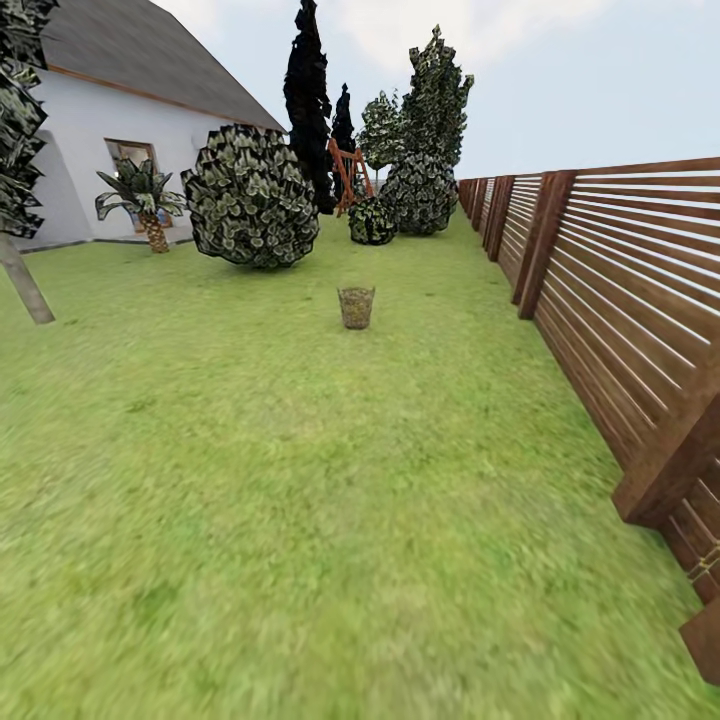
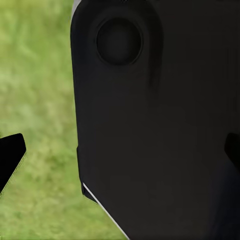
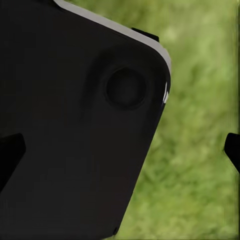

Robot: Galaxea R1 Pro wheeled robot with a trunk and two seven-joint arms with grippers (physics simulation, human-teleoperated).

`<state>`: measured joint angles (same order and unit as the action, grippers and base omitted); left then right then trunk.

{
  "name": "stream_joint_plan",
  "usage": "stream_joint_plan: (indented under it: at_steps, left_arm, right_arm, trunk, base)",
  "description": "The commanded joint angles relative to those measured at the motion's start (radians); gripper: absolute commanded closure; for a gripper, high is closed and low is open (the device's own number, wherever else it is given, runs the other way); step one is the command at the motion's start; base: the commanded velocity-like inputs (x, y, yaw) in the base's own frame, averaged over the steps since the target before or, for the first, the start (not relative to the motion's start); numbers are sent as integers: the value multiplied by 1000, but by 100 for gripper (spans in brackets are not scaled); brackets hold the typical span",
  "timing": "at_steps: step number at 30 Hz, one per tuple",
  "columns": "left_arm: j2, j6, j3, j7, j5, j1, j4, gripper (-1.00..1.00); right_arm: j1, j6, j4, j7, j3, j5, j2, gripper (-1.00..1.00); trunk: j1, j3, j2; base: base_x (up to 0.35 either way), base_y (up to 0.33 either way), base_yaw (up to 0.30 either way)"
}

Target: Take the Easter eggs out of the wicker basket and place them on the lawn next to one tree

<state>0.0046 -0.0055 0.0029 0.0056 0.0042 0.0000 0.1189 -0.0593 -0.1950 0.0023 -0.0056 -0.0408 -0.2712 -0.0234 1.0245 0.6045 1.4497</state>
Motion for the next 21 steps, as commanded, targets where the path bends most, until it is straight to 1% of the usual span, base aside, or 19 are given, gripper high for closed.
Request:
stream_joint_plan:
  at_steps: [1, 21]
  left_arm:
    - [0, -1, 0, 1, 0, 0, 2, -100]
    - [0, -1, 0, 1, 0, 0, 1, -100]
  right_arm:
    - [-1, -3, 1, -1, -4, -2, 0, -100]
    - [-1, -3, 1, -1, -4, -2, 0, -100]
  trunk:
    - [1, 1, 0]
    - [1, 1, 0]
  base:
    - [325, 0, 0]
    - [325, 0, 0]
